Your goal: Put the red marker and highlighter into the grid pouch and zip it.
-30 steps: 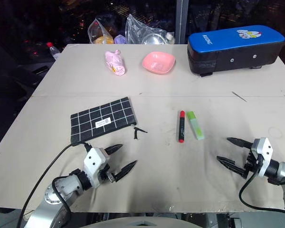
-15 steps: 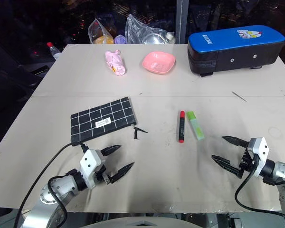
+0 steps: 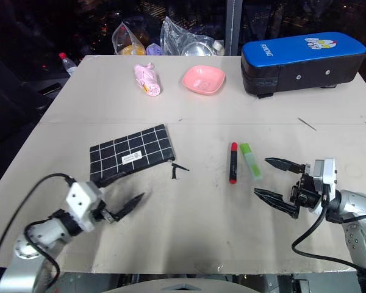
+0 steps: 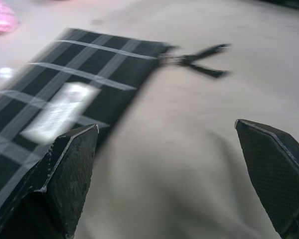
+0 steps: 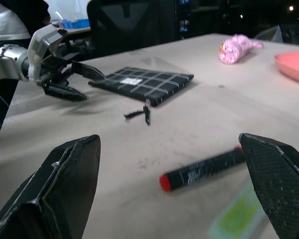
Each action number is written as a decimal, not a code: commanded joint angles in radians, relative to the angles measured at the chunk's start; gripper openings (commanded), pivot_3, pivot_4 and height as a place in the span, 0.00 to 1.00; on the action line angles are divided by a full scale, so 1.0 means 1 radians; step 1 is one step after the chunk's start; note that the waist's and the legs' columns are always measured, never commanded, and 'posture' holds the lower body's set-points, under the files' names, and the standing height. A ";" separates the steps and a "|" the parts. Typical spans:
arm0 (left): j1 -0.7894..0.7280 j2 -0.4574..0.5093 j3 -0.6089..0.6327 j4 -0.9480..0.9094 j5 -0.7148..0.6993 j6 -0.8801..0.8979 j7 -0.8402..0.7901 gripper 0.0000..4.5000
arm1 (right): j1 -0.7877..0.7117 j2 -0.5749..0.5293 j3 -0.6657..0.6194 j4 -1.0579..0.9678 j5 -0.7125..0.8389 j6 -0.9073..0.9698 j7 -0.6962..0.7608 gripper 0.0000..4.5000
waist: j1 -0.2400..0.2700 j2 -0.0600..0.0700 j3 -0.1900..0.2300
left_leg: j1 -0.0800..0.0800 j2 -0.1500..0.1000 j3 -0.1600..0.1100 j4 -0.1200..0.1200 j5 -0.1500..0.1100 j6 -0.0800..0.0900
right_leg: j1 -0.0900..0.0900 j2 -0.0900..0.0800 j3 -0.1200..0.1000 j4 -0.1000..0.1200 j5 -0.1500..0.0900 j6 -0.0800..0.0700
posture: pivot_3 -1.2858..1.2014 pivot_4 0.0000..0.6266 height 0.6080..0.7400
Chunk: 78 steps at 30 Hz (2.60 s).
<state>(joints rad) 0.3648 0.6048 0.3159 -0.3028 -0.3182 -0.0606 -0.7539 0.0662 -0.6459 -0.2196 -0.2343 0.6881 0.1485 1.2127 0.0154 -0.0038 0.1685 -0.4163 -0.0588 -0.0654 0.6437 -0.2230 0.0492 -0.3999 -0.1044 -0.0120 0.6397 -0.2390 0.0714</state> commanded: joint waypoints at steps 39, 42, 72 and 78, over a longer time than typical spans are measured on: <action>-0.414 0.468 -0.200 0.941 0.836 -0.967 0.474 1.00 | -0.079 0.023 0.039 -0.002 -0.026 -0.021 0.017 1.00 | 0.001 -0.002 0.000 | 0.001 -0.001 0.004 -0.003 0.000 -0.001 | -0.004 0.001 -0.001 0.004 0.003 0.004 | 0.52 0.24 0.89; -0.460 0.494 -0.242 1.001 0.832 -1.027 0.489 1.00 | -0.076 0.024 0.038 -0.009 -0.027 -0.022 0.013 1.00 | 0.000 -0.002 0.000 | 0.002 -0.001 0.004 -0.002 0.000 -0.001 | -0.003 0.001 -0.001 0.004 0.003 0.005 | 0.52 0.24 0.89; -0.342 0.453 -0.262 0.831 0.907 -0.957 0.660 1.00 | -0.152 -0.007 0.046 0.050 -0.030 -0.004 0.060 1.00 | 0.017 0.009 -0.006 | 0.003 -0.002 0.006 -0.002 0.001 -0.001 | -0.003 0.001 -0.001 0.007 0.003 0.005 | 0.52 0.24 0.89; -0.485 0.393 -0.344 0.872 0.948 -0.955 0.671 1.00 | -0.141 -0.010 0.039 0.019 -0.026 0.006 0.044 1.00 | 0.063 0.013 -0.008 | 0.002 -0.003 0.006 0.007 0.001 -0.001 | 0.001 0.000 -0.008 0.015 0.003 0.005 | 0.52 0.24 0.89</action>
<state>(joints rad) -0.0835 1.0284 0.0253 0.5590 0.6014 -1.0270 -0.0832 -0.0727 -0.6454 -0.1645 -0.1775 0.6464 0.1511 1.2588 0.0788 0.0087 0.1605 -0.4138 -0.0613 -0.0592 0.6513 -0.2217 0.0483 -0.3983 -0.1055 -0.0207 0.6554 -0.2364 0.0769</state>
